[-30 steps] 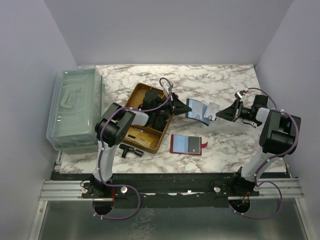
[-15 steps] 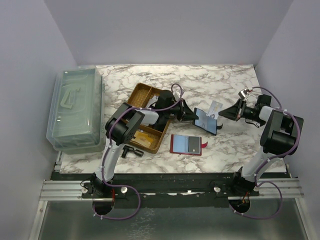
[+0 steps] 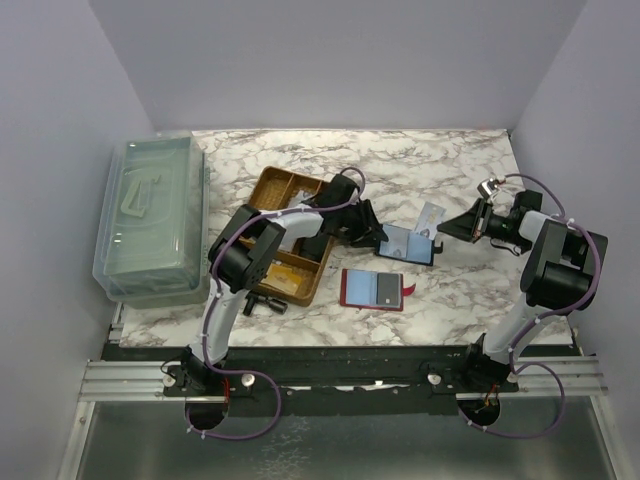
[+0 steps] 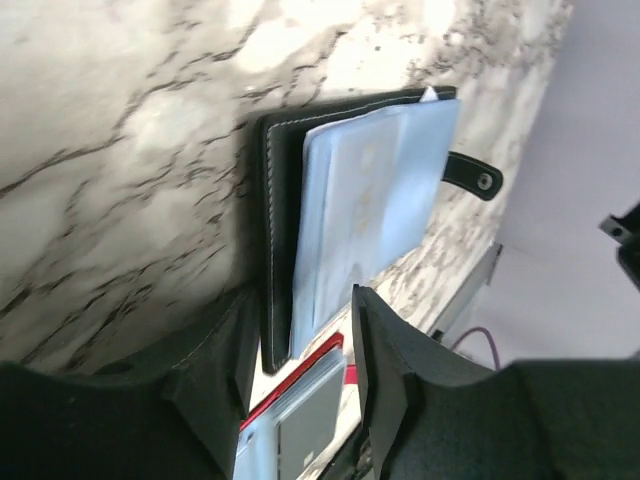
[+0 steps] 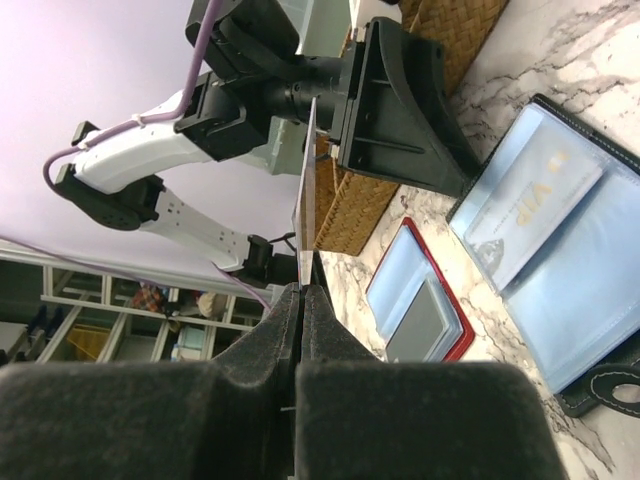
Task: Take the credit cards out of the card holder
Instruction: Place the credit card in the storage box.
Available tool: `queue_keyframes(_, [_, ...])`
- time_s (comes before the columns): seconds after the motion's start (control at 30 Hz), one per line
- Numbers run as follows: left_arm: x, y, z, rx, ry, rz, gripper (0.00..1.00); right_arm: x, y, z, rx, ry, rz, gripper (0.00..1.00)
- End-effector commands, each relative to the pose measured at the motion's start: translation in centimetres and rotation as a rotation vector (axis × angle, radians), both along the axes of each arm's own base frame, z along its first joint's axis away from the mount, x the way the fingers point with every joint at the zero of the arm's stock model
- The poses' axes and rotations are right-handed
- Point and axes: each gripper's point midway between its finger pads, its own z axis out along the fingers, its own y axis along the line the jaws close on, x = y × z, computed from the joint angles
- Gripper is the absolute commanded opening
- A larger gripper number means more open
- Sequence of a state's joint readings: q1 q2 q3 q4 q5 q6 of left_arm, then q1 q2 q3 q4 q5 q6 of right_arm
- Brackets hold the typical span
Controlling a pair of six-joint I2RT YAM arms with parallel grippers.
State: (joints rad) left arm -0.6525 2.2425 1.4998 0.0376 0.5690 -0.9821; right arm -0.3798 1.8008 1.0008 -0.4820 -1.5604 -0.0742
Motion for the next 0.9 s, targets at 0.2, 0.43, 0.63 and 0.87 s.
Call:
queue_keyframes(0.2, [1.3,3.2,7.7,0.138,-0.231,0.069,0.54,0.0,0.0,0.9,0.001,-0.045,0.005,0.0])
queue_keyframes(0.43, [0.5,0.6,12.8,-0.125,-0.289,0.008,0.86,-0.5,1.4,1.2,-0.005,-0.062,0.047,0.0])
queue_keyframes(0.63, [-1.2,-1.5,16.4,-0.403,-0.272,-0.085,0.84,-0.8,2.5,1.3,-0.002,-0.064,0.081,0.0])
queue_keyframes(0.87, [-2.6,-3.0,16.5,-0.505,-0.188,-0.154,0.77,-1.0,4.0,1.9,0.017,-0.074,0.135,0.0])
